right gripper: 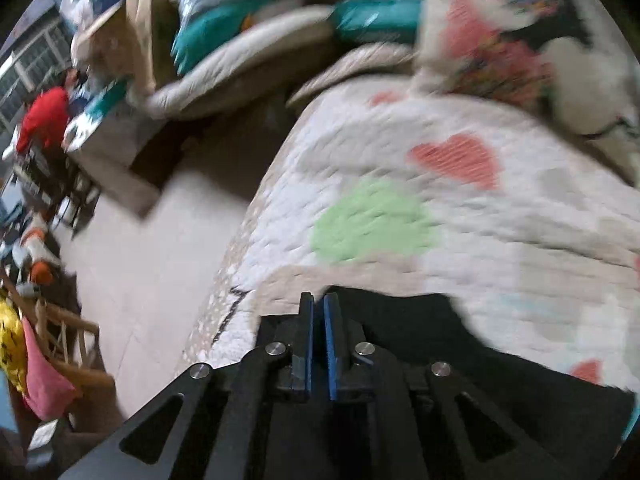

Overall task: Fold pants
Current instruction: 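Lift the folded pants with the left gripper while the right gripper grasps them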

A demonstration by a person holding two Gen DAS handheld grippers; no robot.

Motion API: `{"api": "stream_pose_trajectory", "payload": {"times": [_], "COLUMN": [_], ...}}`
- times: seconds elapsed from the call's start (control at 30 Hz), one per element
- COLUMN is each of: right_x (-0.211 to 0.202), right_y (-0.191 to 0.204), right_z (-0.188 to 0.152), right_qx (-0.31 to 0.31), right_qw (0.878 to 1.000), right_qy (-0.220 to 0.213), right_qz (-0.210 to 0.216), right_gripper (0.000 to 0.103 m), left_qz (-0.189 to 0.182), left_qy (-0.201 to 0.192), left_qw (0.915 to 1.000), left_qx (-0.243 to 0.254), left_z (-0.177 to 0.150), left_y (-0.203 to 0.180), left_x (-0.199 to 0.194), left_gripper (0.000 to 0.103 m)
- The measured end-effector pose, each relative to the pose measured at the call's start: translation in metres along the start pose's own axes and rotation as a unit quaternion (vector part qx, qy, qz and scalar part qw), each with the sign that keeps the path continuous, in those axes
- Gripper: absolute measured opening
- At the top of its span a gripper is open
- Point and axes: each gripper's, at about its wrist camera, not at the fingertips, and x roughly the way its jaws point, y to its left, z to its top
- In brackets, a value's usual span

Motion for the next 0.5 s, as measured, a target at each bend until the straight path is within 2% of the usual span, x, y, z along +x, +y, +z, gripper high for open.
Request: {"api": "stream_pose_trajectory", "payload": {"times": [0.03, 0.07, 0.1, 0.13, 0.17, 0.23, 0.3, 0.37, 0.4, 0.5], "right_x": [-0.016, -0.040, -0.057, -0.071, -0.093, -0.119, -0.146, -0.162, -0.165, -0.159], "right_y": [-0.010, -0.026, -0.041, -0.055, -0.075, -0.112, -0.148, -0.170, -0.179, -0.198], "right_z": [-0.005, -0.015, -0.029, -0.041, -0.062, -0.095, -0.143, -0.177, -0.193, -0.212], "right_qx": [0.007, 0.020, 0.032, 0.044, 0.068, 0.117, 0.198, 0.258, 0.289, 0.354], "right_qw": [1.000, 0.999, 0.998, 0.997, 0.994, 0.989, 0.975, 0.960, 0.951, 0.930], "right_qy": [-0.012, -0.031, -0.046, -0.058, -0.072, -0.081, -0.094, -0.105, -0.106, -0.097], "right_qz": [-0.005, -0.014, -0.022, -0.028, -0.039, -0.049, -0.043, -0.027, -0.019, 0.006], "right_gripper": [0.013, 0.027, 0.035, 0.050, 0.053, 0.053, 0.055, 0.055, 0.055, 0.055], "left_qz": [0.001, 0.001, 0.000, -0.001, -0.003, -0.016, -0.027, -0.022, -0.032, -0.041], "left_qy": [0.000, 0.000, 0.001, 0.001, 0.002, 0.003, 0.007, 0.007, 0.005, 0.009], "left_qw": [1.0000, 1.0000, 1.0000, 1.0000, 1.0000, 0.9999, 0.9993, 0.9984, 0.9973, 0.9911], "left_qx": [0.001, 0.001, 0.000, -0.001, 0.000, 0.004, 0.025, 0.051, 0.066, 0.126], "left_z": [0.000, 0.000, 0.000, 0.000, 0.000, 0.000, 0.000, -0.001, 0.000, 0.000], "left_y": [0.000, 0.000, 0.000, -0.001, -0.001, -0.006, -0.015, -0.030, -0.042, -0.084], "left_x": [0.000, 0.000, 0.000, 0.000, -0.001, -0.003, -0.006, -0.011, -0.016, -0.021], "left_gripper": [0.047, 0.047, 0.047, 0.047, 0.047, 0.047, 0.048, 0.048, 0.049, 0.053]}}
